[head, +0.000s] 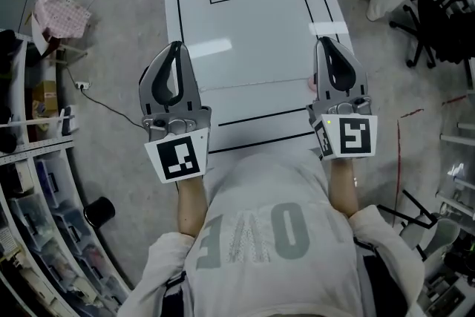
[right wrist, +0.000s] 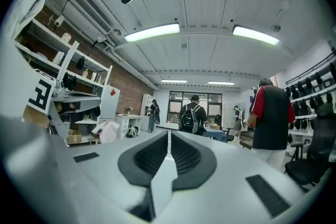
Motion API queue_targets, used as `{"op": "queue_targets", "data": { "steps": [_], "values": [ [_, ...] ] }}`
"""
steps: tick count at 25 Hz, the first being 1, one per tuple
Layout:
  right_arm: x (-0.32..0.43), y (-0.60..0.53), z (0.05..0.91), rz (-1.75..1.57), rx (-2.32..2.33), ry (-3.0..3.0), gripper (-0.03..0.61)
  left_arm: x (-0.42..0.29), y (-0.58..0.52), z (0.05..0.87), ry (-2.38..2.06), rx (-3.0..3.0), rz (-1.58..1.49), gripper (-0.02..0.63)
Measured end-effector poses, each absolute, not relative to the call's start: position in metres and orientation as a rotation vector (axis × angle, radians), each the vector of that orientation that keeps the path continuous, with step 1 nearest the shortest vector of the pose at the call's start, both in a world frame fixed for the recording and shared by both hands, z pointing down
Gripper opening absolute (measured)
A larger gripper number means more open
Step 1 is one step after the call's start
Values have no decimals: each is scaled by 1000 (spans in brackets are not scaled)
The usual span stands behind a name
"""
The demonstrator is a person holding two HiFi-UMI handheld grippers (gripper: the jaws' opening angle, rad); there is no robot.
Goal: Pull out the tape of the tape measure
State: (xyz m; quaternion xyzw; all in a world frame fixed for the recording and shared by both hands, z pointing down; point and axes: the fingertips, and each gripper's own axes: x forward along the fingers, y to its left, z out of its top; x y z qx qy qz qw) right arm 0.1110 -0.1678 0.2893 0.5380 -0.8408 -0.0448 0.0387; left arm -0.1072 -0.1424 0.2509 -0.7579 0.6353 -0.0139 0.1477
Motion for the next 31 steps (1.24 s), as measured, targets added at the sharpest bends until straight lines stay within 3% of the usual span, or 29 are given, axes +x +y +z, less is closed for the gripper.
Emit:
{"op": "queue_targets", "data": {
  "steps": [10,31],
  "values": [
    [77,-154,291,-176,1528,-2627,35,-85,-139,261,1769,-2249,-79,29],
    [104,-160,299,-136,1584,-2573,35,-97,-146,263,1816,-2219,-88,29]
  ]
}}
